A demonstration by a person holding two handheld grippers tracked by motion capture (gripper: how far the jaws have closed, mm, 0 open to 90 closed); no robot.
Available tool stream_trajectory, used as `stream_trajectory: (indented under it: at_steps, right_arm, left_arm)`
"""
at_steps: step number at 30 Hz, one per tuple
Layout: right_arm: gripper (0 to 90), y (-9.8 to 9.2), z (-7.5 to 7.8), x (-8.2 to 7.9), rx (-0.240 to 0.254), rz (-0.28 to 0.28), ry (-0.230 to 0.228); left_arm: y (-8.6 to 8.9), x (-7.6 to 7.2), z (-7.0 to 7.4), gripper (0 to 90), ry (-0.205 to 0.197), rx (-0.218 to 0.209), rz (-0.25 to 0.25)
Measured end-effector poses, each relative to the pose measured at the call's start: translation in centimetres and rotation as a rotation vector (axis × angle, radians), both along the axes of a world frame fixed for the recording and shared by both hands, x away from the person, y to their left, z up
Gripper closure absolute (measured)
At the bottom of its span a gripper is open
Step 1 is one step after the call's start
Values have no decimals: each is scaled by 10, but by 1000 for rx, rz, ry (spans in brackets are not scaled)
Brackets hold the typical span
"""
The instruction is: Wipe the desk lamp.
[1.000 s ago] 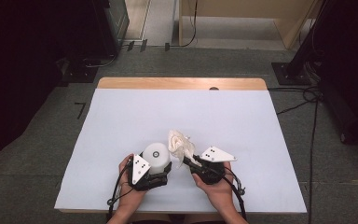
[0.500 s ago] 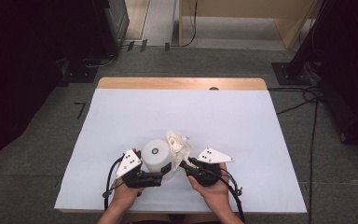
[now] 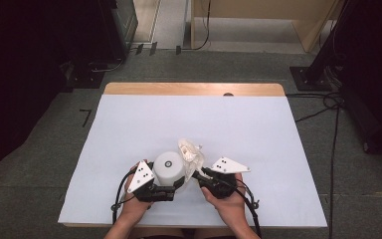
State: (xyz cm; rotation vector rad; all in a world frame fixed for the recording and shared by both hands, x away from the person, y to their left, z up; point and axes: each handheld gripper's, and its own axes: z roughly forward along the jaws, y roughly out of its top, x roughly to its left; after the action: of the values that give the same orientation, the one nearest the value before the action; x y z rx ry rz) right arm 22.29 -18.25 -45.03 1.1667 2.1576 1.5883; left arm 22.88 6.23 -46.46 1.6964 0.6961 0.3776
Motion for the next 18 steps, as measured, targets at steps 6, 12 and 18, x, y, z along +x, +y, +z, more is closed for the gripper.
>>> stream_trajectory:
  at_steps: [6, 12, 18]
  right_arm:
    - [770, 2, -21, 1, -26, -11, 40]
    - [770, -22, -8, 7, 17, -117, 24]
    - [769, -35, -2, 7, 27, -141, 2]
  left_arm:
    - [4, 3, -6, 85, -67, -9, -14]
    - [7, 11, -21, 85, -24, 39, 3]
    - [8, 10, -26, 83, -33, 60, -8]
